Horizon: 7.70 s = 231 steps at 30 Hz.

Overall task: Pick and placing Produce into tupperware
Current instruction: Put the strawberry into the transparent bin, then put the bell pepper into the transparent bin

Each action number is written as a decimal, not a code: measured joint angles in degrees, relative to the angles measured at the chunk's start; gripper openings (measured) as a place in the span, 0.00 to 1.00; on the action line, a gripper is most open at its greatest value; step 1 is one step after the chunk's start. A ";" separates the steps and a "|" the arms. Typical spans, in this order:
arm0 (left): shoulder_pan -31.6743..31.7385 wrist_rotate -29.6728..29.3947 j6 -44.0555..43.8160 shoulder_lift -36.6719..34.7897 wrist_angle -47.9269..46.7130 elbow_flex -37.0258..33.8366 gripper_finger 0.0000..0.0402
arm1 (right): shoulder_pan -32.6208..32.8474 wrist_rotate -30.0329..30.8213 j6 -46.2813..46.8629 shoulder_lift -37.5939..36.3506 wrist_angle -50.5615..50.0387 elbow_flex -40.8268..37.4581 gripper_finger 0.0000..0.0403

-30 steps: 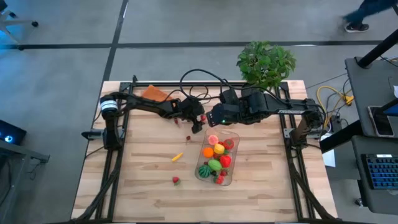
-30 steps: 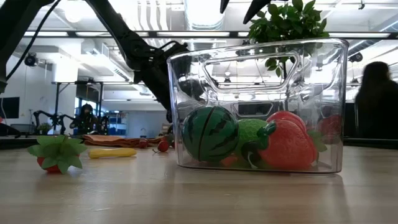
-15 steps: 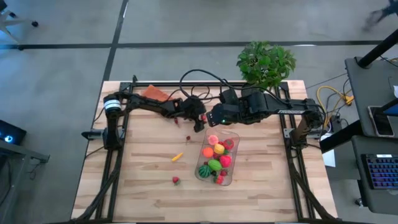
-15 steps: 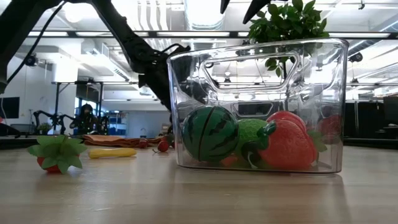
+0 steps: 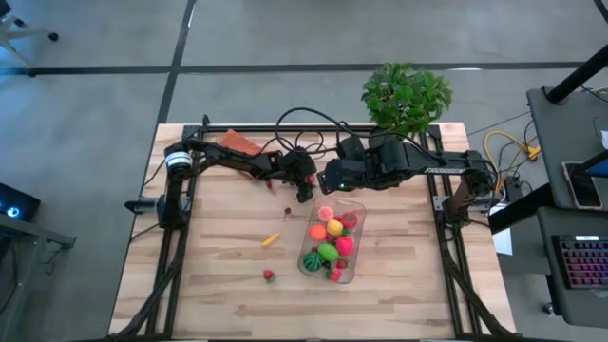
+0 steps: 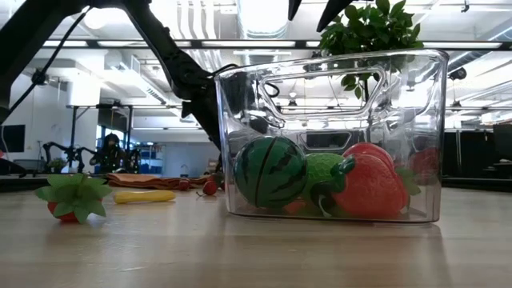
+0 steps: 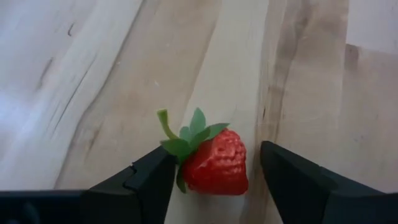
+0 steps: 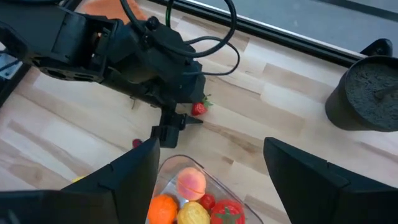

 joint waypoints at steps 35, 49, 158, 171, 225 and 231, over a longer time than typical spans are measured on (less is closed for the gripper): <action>-10.34 13.45 3.27 -26.83 -1.77 -1.04 0.32 | 0.00 2.12 -0.17 -0.20 -0.69 0.06 0.66; -19.50 8.11 0.71 -16.64 -1.73 -1.22 0.39 | 3.49 7.54 6.87 -1.56 -0.69 5.64 0.72; -36.01 -5.80 0.19 -36.50 0.70 -17.66 0.33 | 11.21 2.55 -1.76 -3.39 -6.89 2.10 0.76; -31.44 -5.33 -4.96 -12.15 -5.98 1.64 0.43 | 22.42 4.68 9.42 -6.07 -6.89 0.64 0.75; -10.71 3.17 -9.84 -51.38 -25.40 -19.61 0.79 | 14.59 -9.91 -37.15 -84.06 88.26 -102.13 0.76; -4.53 6.71 2.37 -46.91 -25.22 -19.38 0.79 | 14.60 -9.14 -38.28 -93.53 88.93 -109.70 0.77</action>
